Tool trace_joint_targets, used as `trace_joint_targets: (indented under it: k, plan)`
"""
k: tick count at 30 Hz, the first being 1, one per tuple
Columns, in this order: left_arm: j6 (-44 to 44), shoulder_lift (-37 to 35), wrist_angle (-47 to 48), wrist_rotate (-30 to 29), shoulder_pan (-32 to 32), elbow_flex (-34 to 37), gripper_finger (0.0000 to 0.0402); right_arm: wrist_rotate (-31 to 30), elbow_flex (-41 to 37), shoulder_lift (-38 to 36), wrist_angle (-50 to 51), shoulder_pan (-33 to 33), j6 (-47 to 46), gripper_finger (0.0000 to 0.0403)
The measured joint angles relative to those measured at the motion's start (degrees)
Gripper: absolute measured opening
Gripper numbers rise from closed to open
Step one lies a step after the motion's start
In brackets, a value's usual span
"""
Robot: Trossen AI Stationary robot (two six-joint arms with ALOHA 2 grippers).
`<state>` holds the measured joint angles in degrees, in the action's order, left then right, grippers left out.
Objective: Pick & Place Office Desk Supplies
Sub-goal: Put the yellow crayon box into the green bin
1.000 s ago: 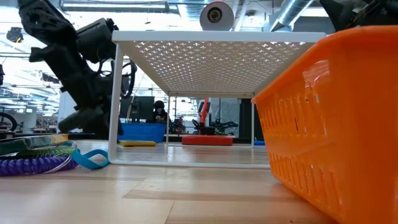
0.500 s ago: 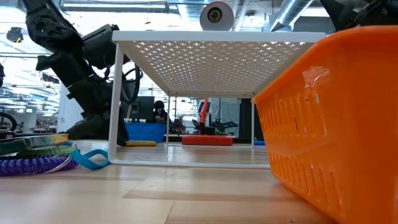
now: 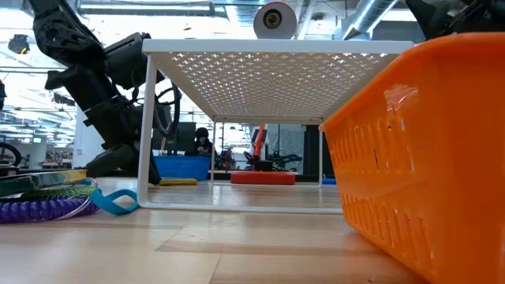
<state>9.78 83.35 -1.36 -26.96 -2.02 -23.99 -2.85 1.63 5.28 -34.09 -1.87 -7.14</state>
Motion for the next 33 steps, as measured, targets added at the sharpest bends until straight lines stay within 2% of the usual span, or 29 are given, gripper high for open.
trace_joint_targets:
  k: [13,19,28,33]
  plan:
    - [-2.31,-0.02,0.47,-0.37,4.52,0.09,0.0000,0.00,0.00,-0.01,0.46,0.00,-0.02,0.0218]
    - [-2.74,-0.02,-2.13,-0.58,5.09,0.15,0.0000,-0.02,0.00,-0.02,1.25,0.00,-0.48,0.0218]
    - [-2.45,-0.02,-7.68,-4.58,0.68,0.15,0.0000,-0.02,0.00,-0.02,1.74,0.00,-0.46,0.0218]
    - [-1.46,-0.02,-9.50,-1.47,-4.38,0.15,0.0000,-0.11,0.00,-0.01,2.38,0.02,-0.40,0.0218]
